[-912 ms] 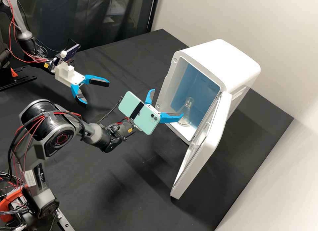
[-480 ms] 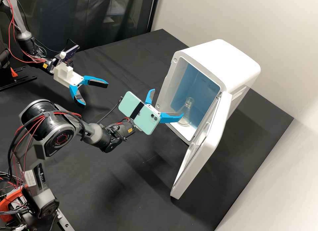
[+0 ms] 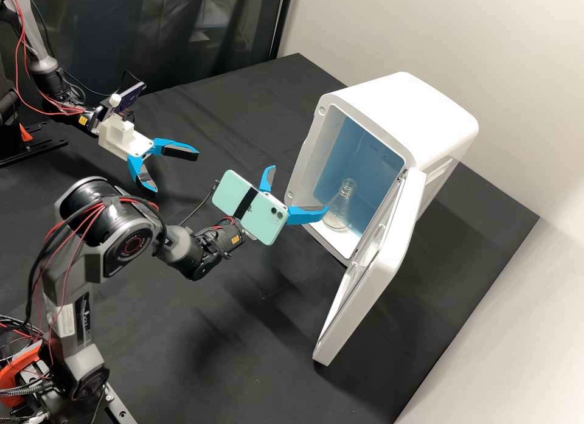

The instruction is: Take the flask out of the incubator

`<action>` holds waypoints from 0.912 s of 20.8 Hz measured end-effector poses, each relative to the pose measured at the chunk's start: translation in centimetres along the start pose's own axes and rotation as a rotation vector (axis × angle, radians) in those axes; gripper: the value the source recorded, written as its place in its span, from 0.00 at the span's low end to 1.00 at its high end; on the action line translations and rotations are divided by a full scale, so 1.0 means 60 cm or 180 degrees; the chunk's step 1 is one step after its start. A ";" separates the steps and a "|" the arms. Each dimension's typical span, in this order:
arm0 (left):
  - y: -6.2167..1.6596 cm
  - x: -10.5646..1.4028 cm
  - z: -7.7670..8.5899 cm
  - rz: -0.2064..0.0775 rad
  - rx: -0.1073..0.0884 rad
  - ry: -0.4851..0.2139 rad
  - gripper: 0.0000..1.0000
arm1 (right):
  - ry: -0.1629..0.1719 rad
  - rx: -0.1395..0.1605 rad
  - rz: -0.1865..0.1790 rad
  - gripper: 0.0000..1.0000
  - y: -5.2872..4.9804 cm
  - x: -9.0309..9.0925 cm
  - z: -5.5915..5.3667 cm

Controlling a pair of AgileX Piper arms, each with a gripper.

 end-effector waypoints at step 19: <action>-0.001 0.001 0.004 0.0007 -0.0018 0.0002 1.00 | -0.0221 -0.0244 -0.0156 1.00 -0.064 0.093 0.022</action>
